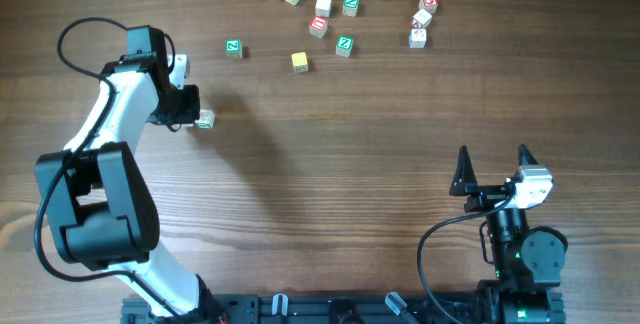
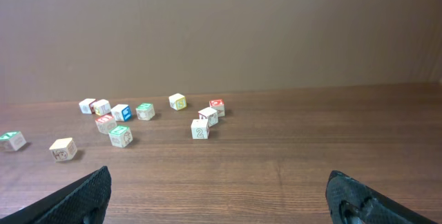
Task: Form a horizontal line
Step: 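Carry the airplane block beside the first placed block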
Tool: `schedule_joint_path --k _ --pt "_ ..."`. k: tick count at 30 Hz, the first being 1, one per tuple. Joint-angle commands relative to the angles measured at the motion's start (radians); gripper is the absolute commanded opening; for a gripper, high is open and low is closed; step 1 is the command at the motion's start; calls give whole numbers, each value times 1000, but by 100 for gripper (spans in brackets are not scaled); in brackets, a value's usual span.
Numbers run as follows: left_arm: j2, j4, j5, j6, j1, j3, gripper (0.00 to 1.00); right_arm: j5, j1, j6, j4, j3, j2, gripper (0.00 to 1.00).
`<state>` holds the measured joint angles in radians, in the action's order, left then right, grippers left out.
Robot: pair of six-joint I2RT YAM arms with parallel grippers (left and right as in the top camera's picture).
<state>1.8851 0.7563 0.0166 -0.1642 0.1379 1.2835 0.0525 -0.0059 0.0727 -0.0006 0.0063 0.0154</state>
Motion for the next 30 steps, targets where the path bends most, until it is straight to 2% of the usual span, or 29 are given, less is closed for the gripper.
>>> schedule_joint_path --k 1,13,30 --pt "10 -10 -35 -16 6 -7 24 15 5 -18 2 -1 -4 100" --pt "10 -17 -35 -16 6 -7 31 15 5 -18 2 -1 -4 100" --pt "10 -17 -35 -15 6 -7 32 15 5 -18 2 -1 -4 100"
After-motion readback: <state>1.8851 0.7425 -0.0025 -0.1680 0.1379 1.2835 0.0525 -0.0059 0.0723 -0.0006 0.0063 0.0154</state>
